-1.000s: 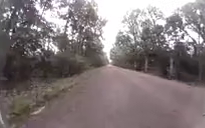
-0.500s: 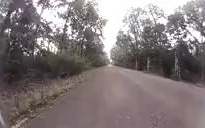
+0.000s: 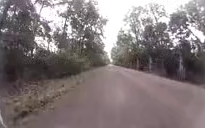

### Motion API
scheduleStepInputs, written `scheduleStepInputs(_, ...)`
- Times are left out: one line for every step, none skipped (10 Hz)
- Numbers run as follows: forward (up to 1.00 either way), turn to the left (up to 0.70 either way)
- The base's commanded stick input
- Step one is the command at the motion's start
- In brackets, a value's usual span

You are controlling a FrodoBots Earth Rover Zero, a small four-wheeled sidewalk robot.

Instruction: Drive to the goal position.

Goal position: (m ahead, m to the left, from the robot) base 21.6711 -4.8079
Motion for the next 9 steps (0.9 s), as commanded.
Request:
scheduleStepInputs(0.7,0.0)
scheduleStepInputs(0.7,0.0)
scheduleStepInputs(0.7,0.0)
scheduleStepInputs(0.7,0.0)
scheduleStepInputs(0.7,0.0)
scheduleStepInputs(0.7,0.0)
scheduleStepInputs(0.7,0.0)
scheduleStepInputs(0.7,0.0)
scheduleStepInputs(0.7,0.0)
